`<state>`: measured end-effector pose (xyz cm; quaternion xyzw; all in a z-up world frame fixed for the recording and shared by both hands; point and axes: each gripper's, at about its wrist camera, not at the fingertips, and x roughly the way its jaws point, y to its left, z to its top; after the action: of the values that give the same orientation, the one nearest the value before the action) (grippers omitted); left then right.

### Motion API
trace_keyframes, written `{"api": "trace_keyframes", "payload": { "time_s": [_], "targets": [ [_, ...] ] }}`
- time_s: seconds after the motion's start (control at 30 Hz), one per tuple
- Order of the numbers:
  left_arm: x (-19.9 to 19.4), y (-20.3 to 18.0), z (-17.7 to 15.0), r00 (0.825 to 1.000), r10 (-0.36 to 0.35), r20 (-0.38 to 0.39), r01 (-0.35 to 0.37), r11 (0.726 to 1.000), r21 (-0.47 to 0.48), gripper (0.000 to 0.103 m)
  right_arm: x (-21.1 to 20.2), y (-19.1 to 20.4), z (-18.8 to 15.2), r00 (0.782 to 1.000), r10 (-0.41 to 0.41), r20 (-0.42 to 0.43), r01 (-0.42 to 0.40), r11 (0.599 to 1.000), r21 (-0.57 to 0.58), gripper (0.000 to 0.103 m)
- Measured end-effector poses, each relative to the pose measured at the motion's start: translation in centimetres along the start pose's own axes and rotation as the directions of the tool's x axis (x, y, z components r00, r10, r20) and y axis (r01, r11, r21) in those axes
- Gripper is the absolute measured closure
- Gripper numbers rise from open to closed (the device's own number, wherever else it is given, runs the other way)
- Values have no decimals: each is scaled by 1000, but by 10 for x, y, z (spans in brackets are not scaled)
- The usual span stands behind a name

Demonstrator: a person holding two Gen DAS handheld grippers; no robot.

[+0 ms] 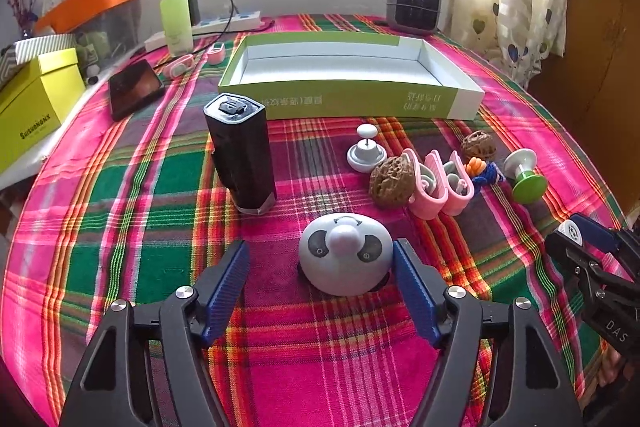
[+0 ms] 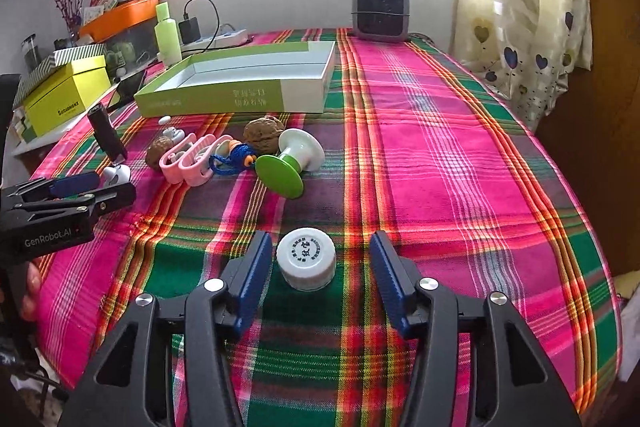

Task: Organize objects
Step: 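Close the left gripper on the white panda-face device while the right gripper grasps the white cap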

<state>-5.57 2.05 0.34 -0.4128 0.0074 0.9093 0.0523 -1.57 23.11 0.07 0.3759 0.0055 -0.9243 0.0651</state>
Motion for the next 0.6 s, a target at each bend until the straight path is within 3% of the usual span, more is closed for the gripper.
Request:
{"api": "trace_keyframes", "payload": {
  "time_s": [0.33,0.5,0.6],
  "targets": [
    [2,-4,2,1000,6,2,-6,1000,1,42,0,0,1,1000,-5,0,5,1000,-5,57],
    [1,-4,3,1000,3,8,-3,1000,-3,55,0,0,1,1000,-15,1,15,1000,0,62],
    [1,-3,3,1000,2,10,-2,1000,-4,57,0,0,1,1000,-17,0,17,1000,-1,64]
  ]
}}
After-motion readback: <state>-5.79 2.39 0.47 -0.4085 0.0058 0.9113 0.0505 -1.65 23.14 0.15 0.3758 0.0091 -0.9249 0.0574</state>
